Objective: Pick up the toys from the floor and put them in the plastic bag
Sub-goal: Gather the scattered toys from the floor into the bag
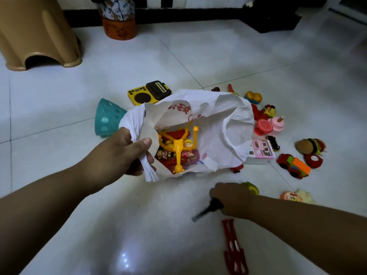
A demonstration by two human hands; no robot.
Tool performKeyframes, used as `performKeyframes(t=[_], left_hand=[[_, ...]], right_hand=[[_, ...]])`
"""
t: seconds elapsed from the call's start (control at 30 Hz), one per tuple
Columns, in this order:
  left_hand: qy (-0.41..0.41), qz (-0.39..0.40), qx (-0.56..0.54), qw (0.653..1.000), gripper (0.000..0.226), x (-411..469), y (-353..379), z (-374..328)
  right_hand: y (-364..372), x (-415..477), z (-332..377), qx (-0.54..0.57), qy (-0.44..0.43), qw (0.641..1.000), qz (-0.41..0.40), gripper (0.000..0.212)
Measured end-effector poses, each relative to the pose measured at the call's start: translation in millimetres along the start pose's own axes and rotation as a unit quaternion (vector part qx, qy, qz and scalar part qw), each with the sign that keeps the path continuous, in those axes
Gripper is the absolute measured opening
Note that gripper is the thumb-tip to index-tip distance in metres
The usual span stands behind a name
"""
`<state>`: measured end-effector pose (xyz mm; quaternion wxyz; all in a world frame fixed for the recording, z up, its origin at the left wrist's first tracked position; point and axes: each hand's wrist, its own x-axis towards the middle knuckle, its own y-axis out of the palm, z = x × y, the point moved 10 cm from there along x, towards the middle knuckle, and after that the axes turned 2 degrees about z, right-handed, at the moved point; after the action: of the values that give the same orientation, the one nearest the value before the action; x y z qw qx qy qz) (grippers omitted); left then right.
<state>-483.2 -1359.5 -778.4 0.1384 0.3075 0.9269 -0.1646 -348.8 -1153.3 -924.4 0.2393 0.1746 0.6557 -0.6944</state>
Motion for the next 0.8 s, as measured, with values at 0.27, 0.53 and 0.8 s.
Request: performKeyframes(t=[0.27,0.53,0.8], left_hand=[[-0.006,0.013,0.008,1.0,0.045,-1.7,6.7,-2.6],[-0.009,0.019,0.007,1.0,0.05,-8.2,5.2,2.8],[-0.01,0.02,0.025,0.999,0.039,-11.0,1.7,0.9]], right_hand=[[95.9,-65.7,-4.9,0.392,0.279,0.863,0.155,0.07],[128.6,-65.4,-16.3,0.327,0.352,0.865,0.146,0.095],[55.1,-59.3,-26.1,0.45,0.275,0.845,0.086,0.072]])
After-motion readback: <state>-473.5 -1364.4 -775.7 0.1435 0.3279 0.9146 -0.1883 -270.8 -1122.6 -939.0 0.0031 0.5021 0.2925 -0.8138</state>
